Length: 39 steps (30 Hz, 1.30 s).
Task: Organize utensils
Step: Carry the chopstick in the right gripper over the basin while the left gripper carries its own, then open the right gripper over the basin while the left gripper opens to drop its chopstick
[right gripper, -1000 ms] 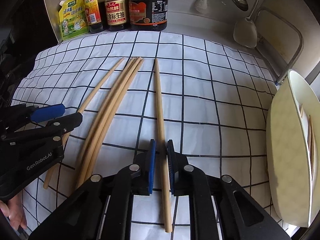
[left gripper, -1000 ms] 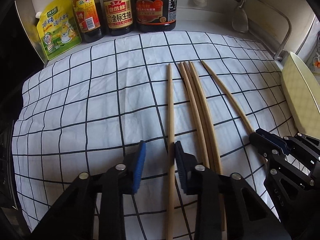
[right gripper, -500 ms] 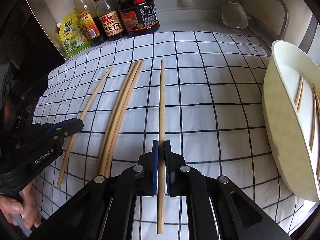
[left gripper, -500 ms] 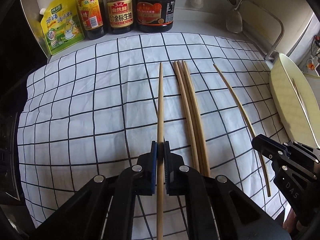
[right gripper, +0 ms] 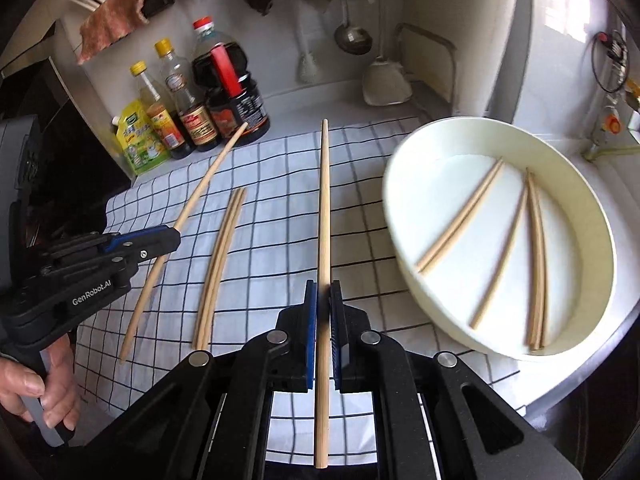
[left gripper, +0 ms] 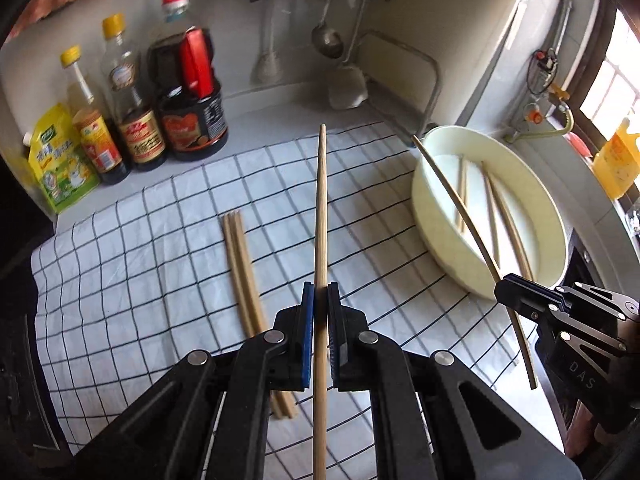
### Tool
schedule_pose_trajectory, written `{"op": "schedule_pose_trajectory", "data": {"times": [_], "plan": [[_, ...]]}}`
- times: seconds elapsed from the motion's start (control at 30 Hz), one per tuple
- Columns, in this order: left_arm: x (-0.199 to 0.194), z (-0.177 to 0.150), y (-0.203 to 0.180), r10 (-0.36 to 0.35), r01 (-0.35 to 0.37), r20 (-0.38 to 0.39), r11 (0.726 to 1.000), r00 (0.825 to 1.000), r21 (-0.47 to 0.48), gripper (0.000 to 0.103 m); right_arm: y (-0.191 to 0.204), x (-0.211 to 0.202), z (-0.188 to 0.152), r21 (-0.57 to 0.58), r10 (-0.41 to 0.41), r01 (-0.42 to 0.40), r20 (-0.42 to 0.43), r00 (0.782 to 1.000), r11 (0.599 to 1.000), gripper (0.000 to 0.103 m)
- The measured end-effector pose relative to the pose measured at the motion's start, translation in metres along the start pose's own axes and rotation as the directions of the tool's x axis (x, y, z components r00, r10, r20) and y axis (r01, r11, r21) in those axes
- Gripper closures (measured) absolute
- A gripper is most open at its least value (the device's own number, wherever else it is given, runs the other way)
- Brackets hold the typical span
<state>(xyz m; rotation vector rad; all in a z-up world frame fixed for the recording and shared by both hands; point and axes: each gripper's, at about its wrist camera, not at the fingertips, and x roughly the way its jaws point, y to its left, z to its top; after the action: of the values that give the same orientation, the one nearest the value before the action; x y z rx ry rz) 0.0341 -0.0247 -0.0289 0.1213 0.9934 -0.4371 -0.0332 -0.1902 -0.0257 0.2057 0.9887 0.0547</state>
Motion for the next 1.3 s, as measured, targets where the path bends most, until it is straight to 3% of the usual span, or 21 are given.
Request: {"op": "schedule_pose_trajectory", "data": {"times": [0.23,0.6,0.87,1.3], "plan": [[0.008,0.033,-0.066,-0.097,0.094,0.018,0.986,0.995,0.135,0.096,-0.070,-0.033,0.000,0.140,-0.089,0.078,0.080,0.993,0.987,0.097],[0.036,0.069,-0.158,-0.184,0.182,-0.023,0.932,0.983,0.315,0.096,-0.146,-0.039,0.002,0.293,-0.147,0.109,0.114,0.983,0.950,0.097],[0.076,0.087,-0.191,-0.180,0.199,-0.085,0.910,0.980,0.363,0.096,-0.169,-0.008,0.017,0.306,-0.129,0.103,0.067,0.989,0.947,0.097],[0.140,0.095,-0.203,-0.124,0.190,-0.197,0.912,0.973,0.363,0.096,-0.187,0.050,0.027,0.316,-0.111,0.117,-0.039,0.993,0.941,0.097]]}}
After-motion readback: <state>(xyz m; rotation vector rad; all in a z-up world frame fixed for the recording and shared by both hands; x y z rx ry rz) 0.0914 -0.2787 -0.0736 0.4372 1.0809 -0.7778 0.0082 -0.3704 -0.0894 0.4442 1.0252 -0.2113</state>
